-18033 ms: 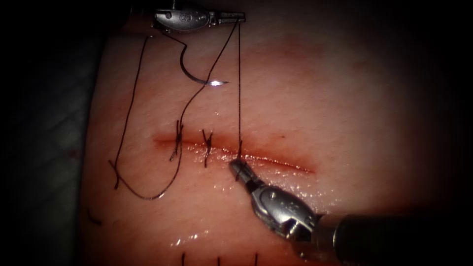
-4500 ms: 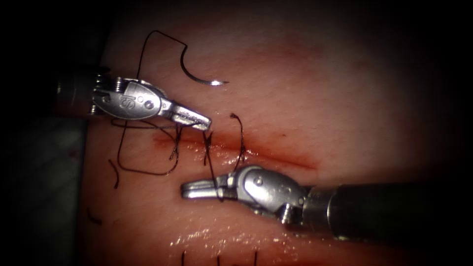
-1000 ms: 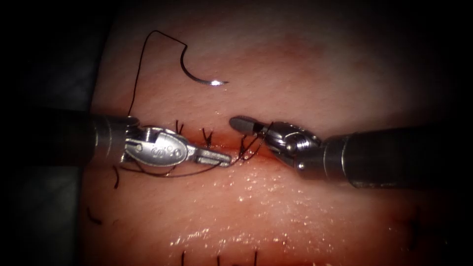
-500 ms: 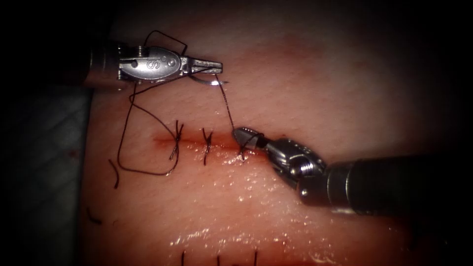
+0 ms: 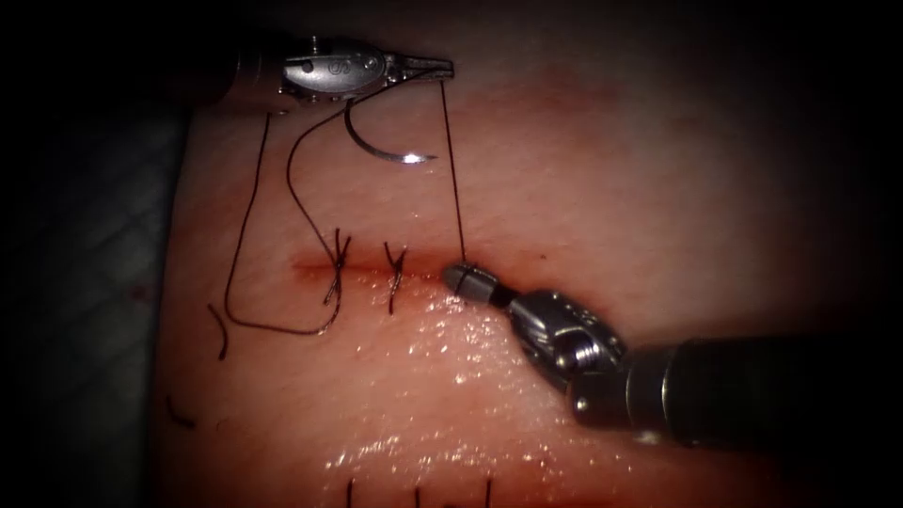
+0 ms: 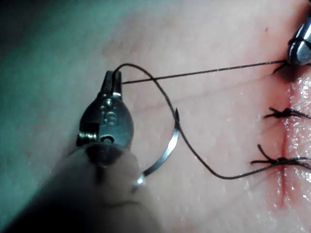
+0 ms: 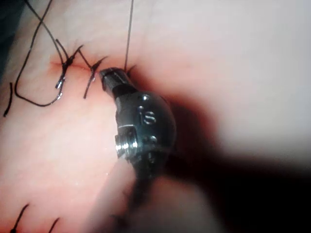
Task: Wound Closure
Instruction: Tighten the suture by pulling down with the right grasper and up with the left grasper.
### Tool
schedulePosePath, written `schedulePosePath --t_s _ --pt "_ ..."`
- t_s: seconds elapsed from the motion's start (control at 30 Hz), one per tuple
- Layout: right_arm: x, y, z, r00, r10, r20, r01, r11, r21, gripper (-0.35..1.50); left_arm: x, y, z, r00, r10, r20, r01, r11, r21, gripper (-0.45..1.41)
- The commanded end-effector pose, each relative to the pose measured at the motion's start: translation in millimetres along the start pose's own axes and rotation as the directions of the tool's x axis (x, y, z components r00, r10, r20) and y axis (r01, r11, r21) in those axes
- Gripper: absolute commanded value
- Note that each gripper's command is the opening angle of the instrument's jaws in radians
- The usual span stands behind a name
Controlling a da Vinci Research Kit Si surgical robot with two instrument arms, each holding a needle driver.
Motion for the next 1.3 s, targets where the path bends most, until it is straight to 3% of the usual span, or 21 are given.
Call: schedulePosePath --t_s 0.03,0.3,0.63,0.93,1.3 --pt "-1.0 0.1 0.5 1.000 -0.002 0.002 0.002 1.000 0.000 -0.35 -0.2 -0.3 0.8 1.000 0.000 0.000 0.000 1.000 0.004 -0.45" --pt "-3.3 0.3 -0.1 0.977 -0.212 -0.033 0.210 0.975 -0.069 -0.35 -2.1 -3.3 2.5 1.000 -0.001 0.013 0.000 0.999 0.044 -0.45" --pt "-4.4 -0.2 -0.9 0.974 -0.218 -0.059 0.206 0.964 -0.169 -0.35 -3.4 -5.3 2.4 1.000 0.005 -0.001 -0.005 0.996 0.093 -0.45" --pt "-5.1 -0.5 -1.1 0.947 -0.309 -0.082 0.301 0.948 -0.106 -0.35 -3.5 -5.8 3.2 1.000 0.009 0.012 -0.011 0.994 0.112 -0.45" --pt "-8.4 -1.6 -2.0 0.867 -0.492 -0.074 0.489 0.870 -0.062 -0.35 -3.6 -7.3 5.7 0.999 0.051 -0.014 -0.048 0.984 0.170 -0.45"
